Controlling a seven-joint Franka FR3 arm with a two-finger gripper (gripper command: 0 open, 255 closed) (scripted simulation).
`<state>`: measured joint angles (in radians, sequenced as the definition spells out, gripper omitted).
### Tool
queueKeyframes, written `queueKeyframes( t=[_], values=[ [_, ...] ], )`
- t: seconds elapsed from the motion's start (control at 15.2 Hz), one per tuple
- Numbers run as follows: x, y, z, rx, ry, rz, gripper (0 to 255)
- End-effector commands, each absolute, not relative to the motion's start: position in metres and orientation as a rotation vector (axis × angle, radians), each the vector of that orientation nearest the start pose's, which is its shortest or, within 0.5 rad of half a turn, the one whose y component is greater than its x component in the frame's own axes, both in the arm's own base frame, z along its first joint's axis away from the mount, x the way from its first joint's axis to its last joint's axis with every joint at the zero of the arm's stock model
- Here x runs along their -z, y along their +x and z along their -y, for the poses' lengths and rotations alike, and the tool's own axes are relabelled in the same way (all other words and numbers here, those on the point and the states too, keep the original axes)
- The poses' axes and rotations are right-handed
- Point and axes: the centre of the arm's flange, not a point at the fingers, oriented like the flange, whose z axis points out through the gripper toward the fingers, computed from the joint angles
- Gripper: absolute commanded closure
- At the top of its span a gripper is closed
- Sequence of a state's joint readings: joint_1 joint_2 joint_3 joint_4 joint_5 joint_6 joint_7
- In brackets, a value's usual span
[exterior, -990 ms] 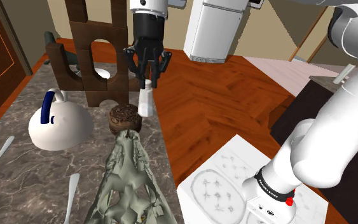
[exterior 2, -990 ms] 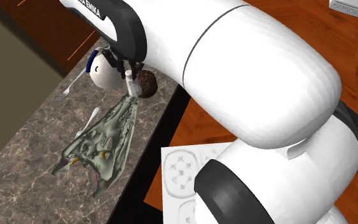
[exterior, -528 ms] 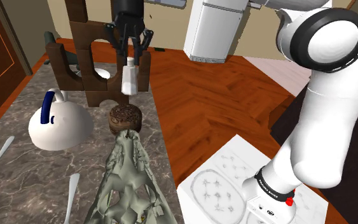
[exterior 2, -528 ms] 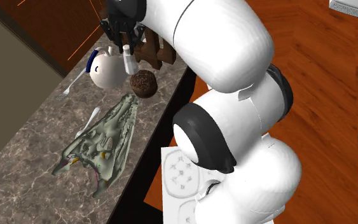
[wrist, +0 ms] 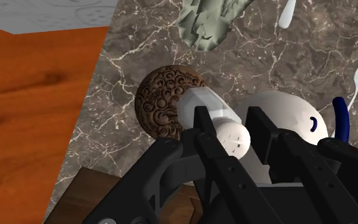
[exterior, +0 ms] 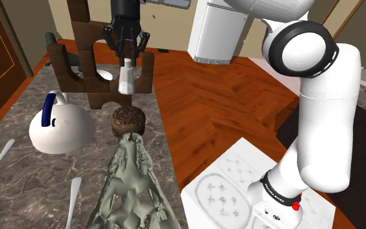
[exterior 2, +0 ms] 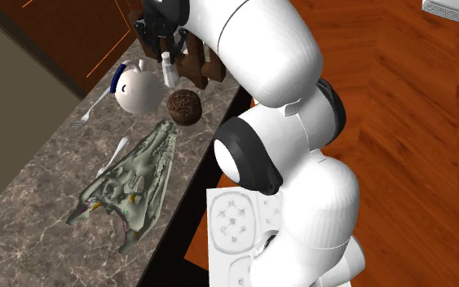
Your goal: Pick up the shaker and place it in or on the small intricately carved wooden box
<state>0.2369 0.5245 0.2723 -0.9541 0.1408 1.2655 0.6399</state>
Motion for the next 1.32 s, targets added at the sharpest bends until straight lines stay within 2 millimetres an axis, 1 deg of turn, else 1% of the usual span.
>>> queueKeyframes(
  t=[0.0,1.06,1.12,1.25],
  values=[
    [-0.561,0.598,-0.291,-0.464,-2.972,-0.184,255],
    [-0.477,0.598,-0.291,-0.464,-2.972,-0.184,255],
    [-0.473,0.598,-0.291,-0.464,-2.972,-0.184,255],
    [-0.473,0.598,-0.291,-0.464,-2.972,-0.184,255]
  ],
)
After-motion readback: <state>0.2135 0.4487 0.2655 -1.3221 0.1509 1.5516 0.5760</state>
